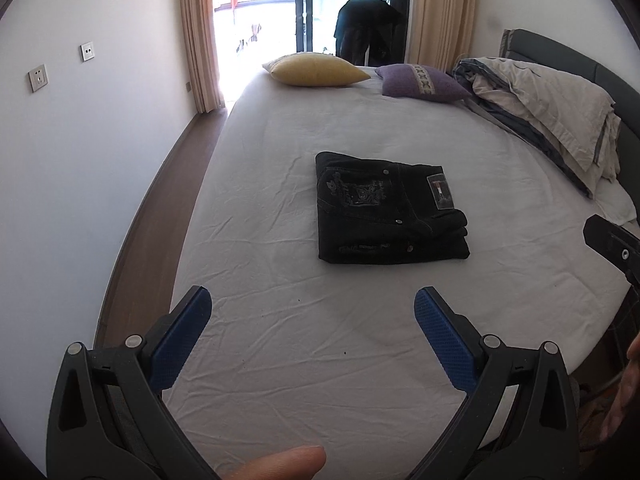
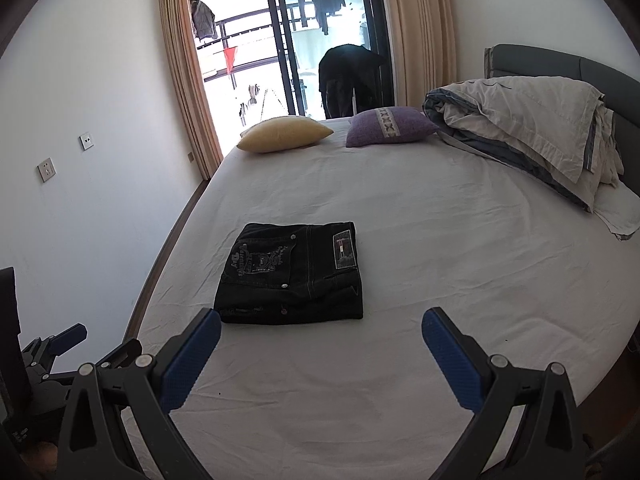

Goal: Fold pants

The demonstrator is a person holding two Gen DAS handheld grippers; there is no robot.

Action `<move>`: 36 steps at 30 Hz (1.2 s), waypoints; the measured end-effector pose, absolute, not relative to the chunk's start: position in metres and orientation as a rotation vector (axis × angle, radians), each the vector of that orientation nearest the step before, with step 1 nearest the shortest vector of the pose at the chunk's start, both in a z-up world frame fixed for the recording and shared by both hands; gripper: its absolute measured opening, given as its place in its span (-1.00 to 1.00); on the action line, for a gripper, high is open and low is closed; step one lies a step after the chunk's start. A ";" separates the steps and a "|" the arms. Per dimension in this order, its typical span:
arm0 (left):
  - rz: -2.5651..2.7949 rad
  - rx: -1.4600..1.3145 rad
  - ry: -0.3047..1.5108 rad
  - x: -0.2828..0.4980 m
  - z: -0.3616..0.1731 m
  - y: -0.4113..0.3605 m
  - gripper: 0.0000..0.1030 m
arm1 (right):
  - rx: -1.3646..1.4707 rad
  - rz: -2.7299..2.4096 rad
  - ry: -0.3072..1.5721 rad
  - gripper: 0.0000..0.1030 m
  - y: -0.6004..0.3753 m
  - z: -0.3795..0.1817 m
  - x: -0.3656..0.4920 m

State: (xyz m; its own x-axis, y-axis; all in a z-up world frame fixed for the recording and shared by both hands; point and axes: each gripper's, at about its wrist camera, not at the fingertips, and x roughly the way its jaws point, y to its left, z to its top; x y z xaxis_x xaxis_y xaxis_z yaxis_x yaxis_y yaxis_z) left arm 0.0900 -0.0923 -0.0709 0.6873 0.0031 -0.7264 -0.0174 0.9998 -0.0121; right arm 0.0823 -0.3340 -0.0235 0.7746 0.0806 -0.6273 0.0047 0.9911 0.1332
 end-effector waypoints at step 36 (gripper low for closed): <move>0.014 -0.010 0.848 0.096 -0.086 -0.103 1.00 | 0.127 0.056 0.741 1.00 -0.328 -0.041 0.088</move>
